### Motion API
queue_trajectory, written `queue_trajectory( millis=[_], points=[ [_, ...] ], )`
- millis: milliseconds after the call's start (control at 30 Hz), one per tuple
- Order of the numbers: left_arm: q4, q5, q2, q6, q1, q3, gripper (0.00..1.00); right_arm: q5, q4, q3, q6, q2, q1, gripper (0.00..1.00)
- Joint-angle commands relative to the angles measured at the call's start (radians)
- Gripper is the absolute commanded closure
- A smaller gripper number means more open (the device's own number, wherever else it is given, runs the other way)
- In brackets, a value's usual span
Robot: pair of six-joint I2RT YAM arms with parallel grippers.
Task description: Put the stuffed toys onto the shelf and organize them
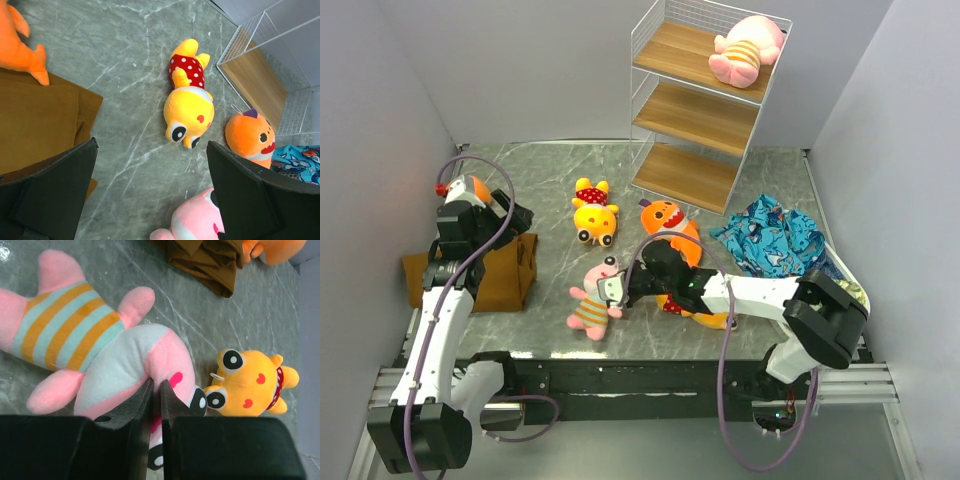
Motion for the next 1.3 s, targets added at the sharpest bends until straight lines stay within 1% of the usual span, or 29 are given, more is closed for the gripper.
queue_trajectory(
  millis=[0, 33, 67, 133, 167, 233, 300, 400, 433, 500, 533, 567, 600, 667, 733, 800, 900, 1033, 1067, 1133, 1267],
  points=[
    [0.002, -0.033, -0.03, 0.029, -0.003, -0.002, 0.03, 0.029, 0.053, 0.033, -0.032, 0.004, -0.003, 0.8],
    [-0.002, -0.037, -0.033, 0.032, -0.005, -0.003, 0.03, 0.04, 0.056, 0.033, -0.005, 0.0, -0.002, 0.73],
    [-0.002, -0.04, -0.041, 0.033, -0.011, -0.003, 0.03, 0.057, 0.056, 0.045, 0.017, -0.009, -0.002, 0.64],
    [-0.007, -0.052, -0.052, 0.035, -0.014, -0.006, 0.03, 0.105, 0.007, 0.074, 0.083, -0.013, 0.001, 0.42],
    [-0.008, -0.05, -0.065, 0.035, -0.019, -0.015, 0.03, 0.108, -0.057, 0.107, 0.101, -0.013, 0.001, 0.41],
    [-0.01, -0.047, -0.076, 0.04, -0.023, -0.023, 0.04, 0.125, -0.083, 0.123, 0.164, -0.017, 0.006, 0.39],
    [-0.021, -0.049, -0.096, 0.043, -0.031, -0.029, 0.04, 0.145, -0.065, 0.103, 0.216, -0.051, 0.02, 0.4],
    [-0.033, -0.072, -0.119, 0.044, -0.032, -0.037, 0.03, 0.203, 0.027, 0.051, 0.374, -0.114, 0.064, 0.4],
    [-0.033, -0.086, -0.124, 0.046, -0.032, -0.037, 0.03, 0.214, 0.038, 0.046, 0.491, -0.13, 0.07, 0.4],
    [-0.033, -0.096, -0.136, 0.049, -0.032, -0.035, 0.04, 0.263, 0.004, 0.066, 0.607, -0.135, 0.095, 0.41],
    [-0.031, -0.103, -0.138, 0.05, -0.032, -0.037, 0.04, 0.284, -0.026, 0.083, 0.696, -0.131, 0.104, 0.41],
    [-0.031, -0.11, -0.138, 0.05, -0.032, -0.031, 0.03, 0.327, -0.087, 0.114, 0.724, -0.128, 0.127, 0.41],
    [-0.039, -0.116, -0.138, 0.05, -0.032, -0.026, 0.03, 0.356, -0.114, 0.128, 0.739, -0.123, 0.145, 0.41],
    [-0.045, -0.129, -0.139, 0.05, -0.032, -0.022, 0.03, 0.402, -0.152, 0.143, 0.733, -0.114, 0.196, 0.4],
    [-0.045, -0.136, -0.147, 0.047, -0.032, -0.023, 0.03, 0.422, -0.175, 0.167, 0.695, -0.086, 0.218, 0.38],
    [-0.047, -0.139, -0.162, 0.049, -0.031, -0.022, 0.04, 0.459, -0.236, 0.201, 0.671, -0.056, 0.259, 0.38],
    [-0.056, -0.207, -0.179, 0.046, -0.032, -0.019, 0.03, 0.51, -0.293, 0.264, 0.626, 0.006, 0.317, 0.37],
    [-0.065, -0.251, -0.197, 0.038, -0.032, -0.015, 0.03, 0.605, -0.358, 0.354, 0.586, 0.117, 0.356, 0.36],
    [-0.067, -0.264, -0.202, 0.037, -0.032, -0.014, 0.03, 0.619, -0.4, 0.373, 0.582, 0.138, 0.363, 0.36],
    [-0.074, -0.293, -0.204, 0.032, -0.032, -0.012, 0.03, 0.639, -0.43, 0.407, 0.563, 0.185, 0.376, 0.36],
    [-0.077, -0.3, -0.201, 0.026, -0.031, -0.012, 0.04, 0.694, -0.409, 0.402, 0.517, 0.217, 0.389, 0.35]
  ],
)
